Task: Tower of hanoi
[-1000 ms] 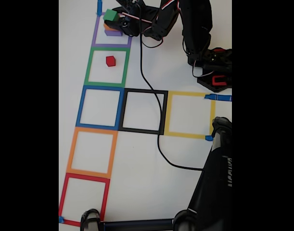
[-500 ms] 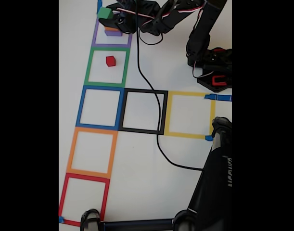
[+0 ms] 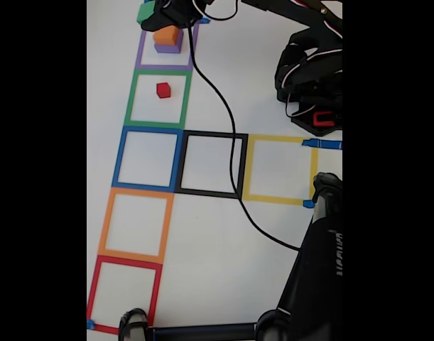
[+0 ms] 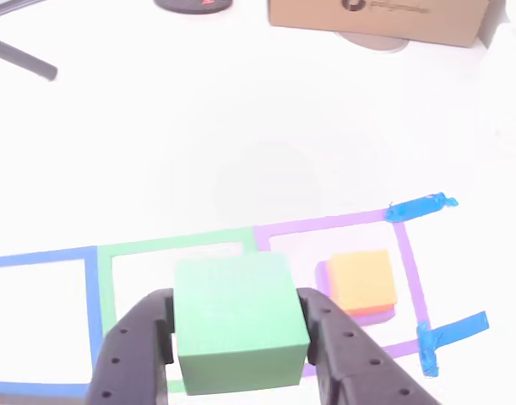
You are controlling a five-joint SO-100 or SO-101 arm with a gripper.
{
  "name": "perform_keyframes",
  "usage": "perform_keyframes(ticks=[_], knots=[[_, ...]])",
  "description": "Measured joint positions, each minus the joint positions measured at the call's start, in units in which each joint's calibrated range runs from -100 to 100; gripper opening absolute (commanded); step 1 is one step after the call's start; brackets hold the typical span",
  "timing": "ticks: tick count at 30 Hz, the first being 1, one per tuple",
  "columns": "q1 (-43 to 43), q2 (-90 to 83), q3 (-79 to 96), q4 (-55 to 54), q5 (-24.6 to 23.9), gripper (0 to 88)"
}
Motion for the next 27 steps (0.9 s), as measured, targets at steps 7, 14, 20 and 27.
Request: perform_keyframes(ticks=[7, 14, 20, 27], knots=[[-9.2, -0.4, -20.3, 21.0, -2.2, 5.2], [-16.4, -3.5, -24.1, 27.3, -2.7, 5.2], [-22.7, -3.9, -24.5, 30.6, -3.1, 4.9], [-30.0, -3.5, -14.0, 23.6, -1.1, 4.9]])
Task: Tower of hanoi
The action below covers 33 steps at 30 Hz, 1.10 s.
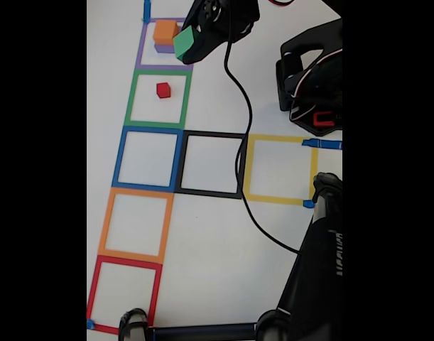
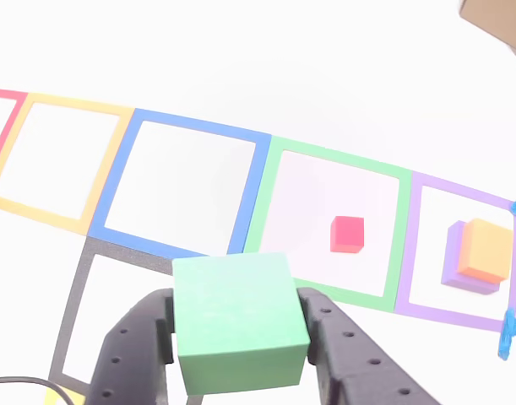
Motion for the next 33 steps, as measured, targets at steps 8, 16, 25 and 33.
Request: perform_keyframes(ticks=[8, 16, 25, 33], knots=[[-2.7, -2.9, 26.3, -24.6, 2.7, 5.0], [-4.2, -1.8, 51.0, -51.9, 2.7, 5.3], [-4.4, 20.6, 58.3, -85.3, 2.7, 5.3], [-6.1, 40.6, 58.8, -108.6, 2.7, 5.2]])
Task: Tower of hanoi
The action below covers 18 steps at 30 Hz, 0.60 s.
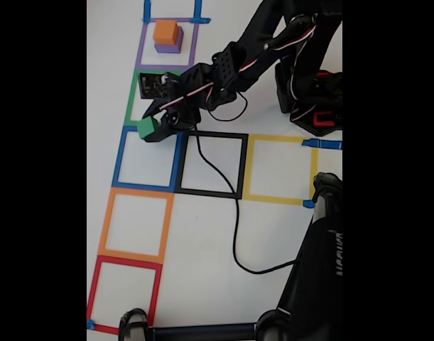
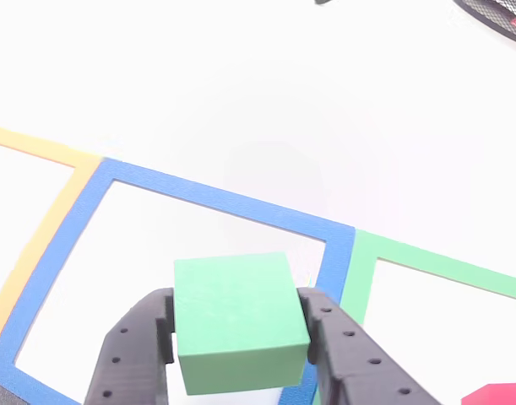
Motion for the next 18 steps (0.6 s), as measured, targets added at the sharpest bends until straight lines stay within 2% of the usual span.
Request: perform_keyframes(ticks=[7, 18], knots=[[-2.6, 13.4, 0.6, -18.0, 0.0, 5.2], [-2.8, 23.3, 0.4, -26.0, 0.0, 5.2]])
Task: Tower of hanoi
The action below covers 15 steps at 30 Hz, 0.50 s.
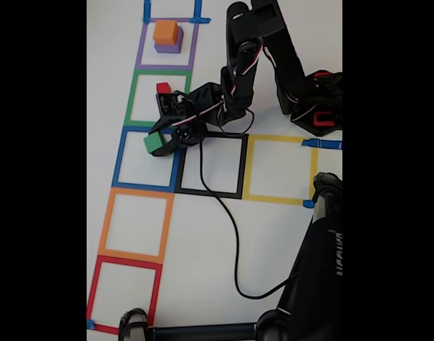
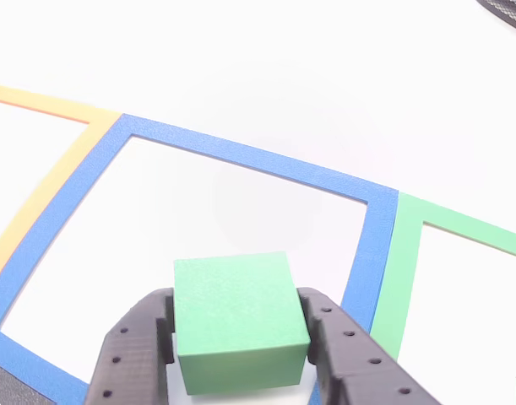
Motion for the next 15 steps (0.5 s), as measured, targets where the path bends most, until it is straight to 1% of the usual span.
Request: perform_keyframes(ticks=[9, 15], knots=[[-0.7, 3.1, -0.7, -2.7, 0.0, 9.8], [-0.7, 4.4, -2.5, -2.8, 0.0, 10.6]])
